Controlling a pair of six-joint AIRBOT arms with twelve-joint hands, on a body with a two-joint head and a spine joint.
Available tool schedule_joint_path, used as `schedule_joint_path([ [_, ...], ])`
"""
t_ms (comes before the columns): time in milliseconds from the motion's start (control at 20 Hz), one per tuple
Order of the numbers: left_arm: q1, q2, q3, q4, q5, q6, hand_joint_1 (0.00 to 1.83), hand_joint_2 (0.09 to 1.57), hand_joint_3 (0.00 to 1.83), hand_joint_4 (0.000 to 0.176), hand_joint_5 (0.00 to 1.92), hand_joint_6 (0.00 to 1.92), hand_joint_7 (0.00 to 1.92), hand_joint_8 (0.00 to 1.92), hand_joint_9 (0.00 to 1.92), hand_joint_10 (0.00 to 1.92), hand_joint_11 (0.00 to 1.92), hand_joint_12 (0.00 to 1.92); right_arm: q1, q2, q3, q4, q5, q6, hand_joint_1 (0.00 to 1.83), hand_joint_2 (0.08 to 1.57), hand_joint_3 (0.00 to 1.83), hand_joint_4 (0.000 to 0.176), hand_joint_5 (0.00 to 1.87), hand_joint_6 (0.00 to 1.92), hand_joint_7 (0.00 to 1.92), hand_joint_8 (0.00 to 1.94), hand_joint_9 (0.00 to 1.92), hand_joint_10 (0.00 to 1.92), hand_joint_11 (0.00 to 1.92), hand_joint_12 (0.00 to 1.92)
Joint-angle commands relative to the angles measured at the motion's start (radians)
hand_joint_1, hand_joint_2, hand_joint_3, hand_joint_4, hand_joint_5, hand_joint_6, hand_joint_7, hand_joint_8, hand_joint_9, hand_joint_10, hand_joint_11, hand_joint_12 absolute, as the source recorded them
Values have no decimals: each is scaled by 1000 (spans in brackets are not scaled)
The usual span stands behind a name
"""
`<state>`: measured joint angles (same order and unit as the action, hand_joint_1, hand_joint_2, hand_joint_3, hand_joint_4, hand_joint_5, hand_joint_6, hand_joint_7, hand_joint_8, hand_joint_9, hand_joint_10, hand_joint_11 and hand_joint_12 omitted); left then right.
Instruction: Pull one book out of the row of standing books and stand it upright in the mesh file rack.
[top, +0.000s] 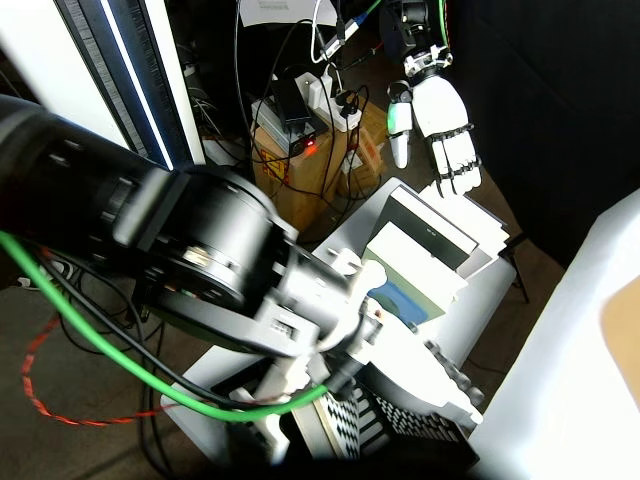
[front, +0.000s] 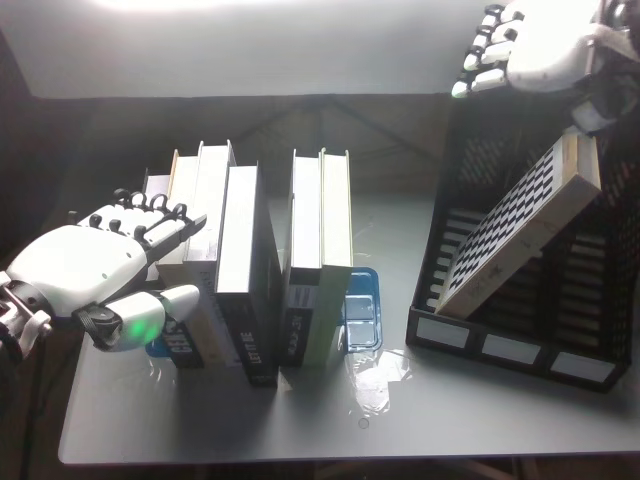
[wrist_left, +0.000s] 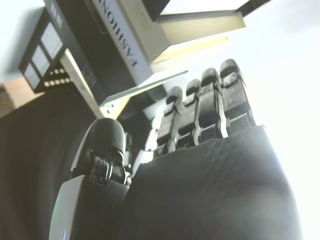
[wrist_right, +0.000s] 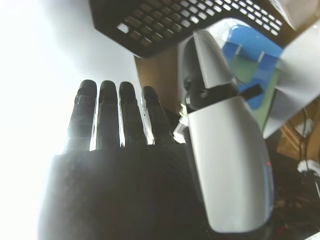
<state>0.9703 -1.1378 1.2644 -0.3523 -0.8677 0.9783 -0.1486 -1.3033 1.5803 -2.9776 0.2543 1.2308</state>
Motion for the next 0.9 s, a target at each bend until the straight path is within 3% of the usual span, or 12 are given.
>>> schedule_joint_path([
  [0, -2, 3, 4, 0, -112, -5, 0, 1524, 2, 0, 58, 6, 0, 0, 0, 0, 0, 0, 22, 23, -18, -34, -112, -2, 926, 1173, 0, 64, 0, 0, 0, 0, 0, 0, 0, 0],
  [50, -2, 3, 2, -2, -112, -5, 0, 1525, 2, 11, 50, 3, 0, 0, 0, 0, 0, 0, 31, 54, -67, -34, -122, -2, 921, 1181, 2, 74, 0, 0, 0, 0, 0, 0, 0, 0],
  [100, -2, 3, 0, -5, -112, -5, 0, 1529, 4, 0, 50, 3, 0, 0, 0, 0, 0, 0, 43, 75, -106, -34, -125, -2, 885, 1187, 4, 72, 0, 0, 0, 0, 0, 0, 0, 0],
  [150, -1, 4, -1, -7, -112, -5, 0, 1513, 0, 0, 58, 6, 0, 0, 0, 0, 0, 0, 61, 104, -142, -34, -125, -2, 873, 1178, 0, 28, 0, 0, 0, 0, 0, 0, 0, 0],
  [200, -1, 6, -4, -10, -113, -5, 0, 1509, 0, 0, 64, 9, 0, 0, 0, 0, 0, 0, 68, 131, -180, -34, -130, -2, 884, 1168, 0, 3, 0, 0, 0, 0, 0, 0, 0, 0],
  [250, -1, 8, -5, -13, -114, -5, 0, 1512, 0, 0, 63, 8, 0, 0, 0, 0, 0, 0, 68, 148, -205, -34, -133, -2, 885, 1166, 0, 0, 0, 0, 0, 0, 0, 0, 0, 0],
  [400, 9, 13, -12, -27, -121, -5, 0, 1526, 3, 0, 69, 11, 0, 0, 0, 0, 0, 0, 69, 217, -281, 49, -155, -2, 856, 1164, 0, 0, 0, 0, 0, 0, 0, 0, 0, 0],
  [500, 15, 18, -18, -36, -127, -5, 0, 1539, 9, 0, 93, 20, 0, 0, 0, 0, 0, 0, 70, 261, -319, 232, -176, -128, 727, 1178, 3, 4, 0, 0, 0, 0, 0, 0, 0, 0],
  [550, 21, 21, -21, -42, -132, -5, 0, 1539, 8, 0, 94, 21, 0, 0, 0, 0, 0, 0, 69, 279, -336, 254, -184, -129, 618, 1179, 4, 58, 0, 0, 0, 0, 0, 0, 0, 0],
  [650, 32, 27, -28, -55, -140, -5, 0, 1535, 6, 0, 105, 25, 0, 0, 0, 0, 0, 0, 53, 313, -360, 311, -208, -129, 518, 1173, 1, 67, 0, 0, 0, 0, 0, 0, 0, 0],
  [800, 51, 41, -41, -77, -156, -6, 3, 1553, 12, 0, 101, 22, 0, 0, 0, 0, 0, 0, -12, 365, -408, 339, -253, -114, 504, 1209, 14, 61, 0, 0, 0, 0, 0, 0, 0, 0],
  [850, 59, 45, -44, -87, -162, -6, 31, 1556, 7, 0, 106, 21, 0, 0, 0, 0, 0, 0, -53, 382, -426, 339, -276, -100, 493, 1220, 17, 20, 0, 0, 0, 0, 0, 0, 0, 0],
])
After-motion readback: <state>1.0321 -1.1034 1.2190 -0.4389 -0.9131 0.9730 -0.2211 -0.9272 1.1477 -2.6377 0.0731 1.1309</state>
